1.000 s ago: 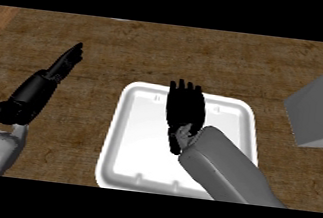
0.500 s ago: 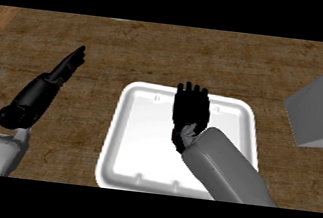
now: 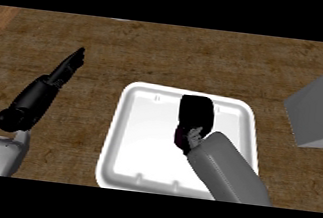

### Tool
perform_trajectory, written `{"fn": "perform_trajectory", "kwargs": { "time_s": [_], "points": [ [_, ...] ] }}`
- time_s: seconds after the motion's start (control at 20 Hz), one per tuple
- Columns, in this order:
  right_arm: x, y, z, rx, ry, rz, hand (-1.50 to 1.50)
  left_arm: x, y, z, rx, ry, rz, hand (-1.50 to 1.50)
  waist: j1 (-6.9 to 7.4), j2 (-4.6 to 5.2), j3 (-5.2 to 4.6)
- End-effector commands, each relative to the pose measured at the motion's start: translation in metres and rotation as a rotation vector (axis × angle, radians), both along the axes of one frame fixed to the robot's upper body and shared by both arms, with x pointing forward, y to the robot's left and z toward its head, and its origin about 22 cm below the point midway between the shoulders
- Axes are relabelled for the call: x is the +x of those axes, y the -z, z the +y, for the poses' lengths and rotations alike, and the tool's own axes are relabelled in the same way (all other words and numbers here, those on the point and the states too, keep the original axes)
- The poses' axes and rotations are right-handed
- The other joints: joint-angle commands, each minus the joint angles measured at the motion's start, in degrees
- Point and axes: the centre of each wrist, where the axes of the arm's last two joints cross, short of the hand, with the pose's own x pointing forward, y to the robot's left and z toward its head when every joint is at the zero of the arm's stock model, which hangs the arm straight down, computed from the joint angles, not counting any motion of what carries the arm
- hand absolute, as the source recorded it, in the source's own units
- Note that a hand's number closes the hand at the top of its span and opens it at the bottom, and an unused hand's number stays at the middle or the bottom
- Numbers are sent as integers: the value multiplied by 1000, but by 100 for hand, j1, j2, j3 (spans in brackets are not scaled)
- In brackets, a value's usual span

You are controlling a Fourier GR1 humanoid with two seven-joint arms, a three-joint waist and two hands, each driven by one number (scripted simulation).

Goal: Pick the eggplant from the tray and place it in the cardboard box

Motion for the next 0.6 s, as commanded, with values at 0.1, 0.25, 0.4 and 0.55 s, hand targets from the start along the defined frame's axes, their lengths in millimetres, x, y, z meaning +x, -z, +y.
{"fn": "perform_trajectory", "kwargs": {
  "time_s": [0.1,0.25,0.4,0.55],
  "points": [
    [12,14,1,-8,-128,-83,150,5,-6,14,-18,15,-9,0,33,22,2],
    [9,22,-5,-26,-142,-142,150,11,8,-1,-3,2,-8,0,-1,20,2],
    [-17,22,-18,26,-358,-126,150,-4,5,-4,-1,-1,1,0,-28,-8,5],
    [-57,30,-11,210,-752,-18,150,0,1,6,9,-20,-14,0,-150,-54,25]
  ]
}}
